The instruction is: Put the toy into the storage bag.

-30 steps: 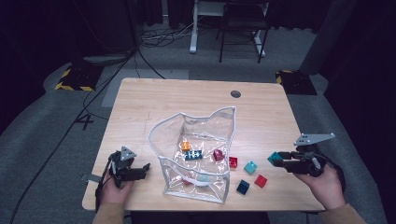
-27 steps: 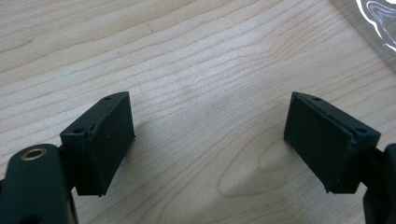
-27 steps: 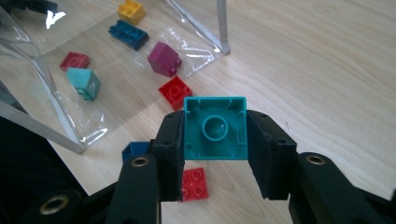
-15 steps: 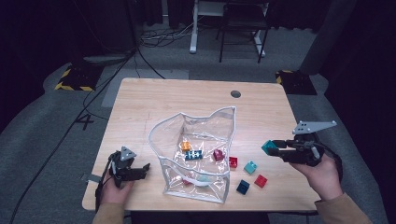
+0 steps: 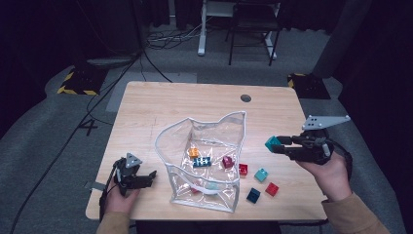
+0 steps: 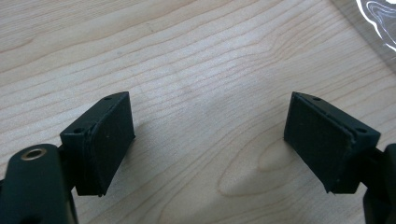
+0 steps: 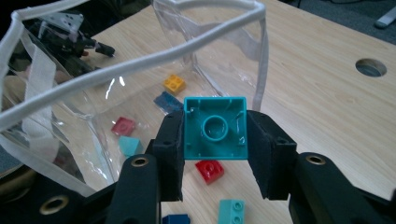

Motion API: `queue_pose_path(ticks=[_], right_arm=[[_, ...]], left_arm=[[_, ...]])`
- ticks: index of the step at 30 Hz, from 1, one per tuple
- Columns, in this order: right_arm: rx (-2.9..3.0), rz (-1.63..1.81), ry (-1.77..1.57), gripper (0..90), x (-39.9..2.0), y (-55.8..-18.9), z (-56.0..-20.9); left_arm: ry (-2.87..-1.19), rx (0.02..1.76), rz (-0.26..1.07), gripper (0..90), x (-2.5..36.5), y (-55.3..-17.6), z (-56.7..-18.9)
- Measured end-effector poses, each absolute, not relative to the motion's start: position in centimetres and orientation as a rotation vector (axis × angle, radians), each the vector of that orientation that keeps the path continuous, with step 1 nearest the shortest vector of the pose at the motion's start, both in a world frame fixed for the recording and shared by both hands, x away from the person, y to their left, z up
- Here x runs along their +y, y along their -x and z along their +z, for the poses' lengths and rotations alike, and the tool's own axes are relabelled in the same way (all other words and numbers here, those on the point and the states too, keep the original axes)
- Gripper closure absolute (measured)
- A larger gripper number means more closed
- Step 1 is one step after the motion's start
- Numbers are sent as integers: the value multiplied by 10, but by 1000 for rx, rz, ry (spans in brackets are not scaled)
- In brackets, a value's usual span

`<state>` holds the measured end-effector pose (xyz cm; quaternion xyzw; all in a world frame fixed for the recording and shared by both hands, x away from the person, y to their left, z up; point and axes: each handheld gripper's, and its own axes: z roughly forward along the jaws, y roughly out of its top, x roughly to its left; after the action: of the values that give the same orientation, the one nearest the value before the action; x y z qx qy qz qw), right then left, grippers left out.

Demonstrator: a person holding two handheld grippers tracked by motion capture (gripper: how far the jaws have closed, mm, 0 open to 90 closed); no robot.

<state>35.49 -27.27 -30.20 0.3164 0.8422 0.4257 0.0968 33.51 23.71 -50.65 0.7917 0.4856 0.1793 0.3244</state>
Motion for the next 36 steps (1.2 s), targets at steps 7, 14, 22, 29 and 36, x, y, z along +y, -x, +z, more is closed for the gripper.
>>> queue_pose_path(ticks=[7, 14, 22, 29, 36], right_arm=[[2497, 1278, -877, 592, -257, -359, -289], [2504, 1293, -830, 592, -242, -364, -277], [2511, 1323, -804, 592, -229, -371, -271], [2535, 1325, -748, 592, -207, -375, -265], [2570, 1295, -698, 592, -185, -376, -263]], left_arm=[[-2076, 1274, 470, 163, 237, -335, -507], [-2075, 1275, 470, 163, 237, -335, -507], [-2075, 1274, 470, 163, 237, -335, -507], [-2076, 1273, 470, 163, 237, -335, -507], [-2076, 1274, 470, 163, 237, -335, -507]])
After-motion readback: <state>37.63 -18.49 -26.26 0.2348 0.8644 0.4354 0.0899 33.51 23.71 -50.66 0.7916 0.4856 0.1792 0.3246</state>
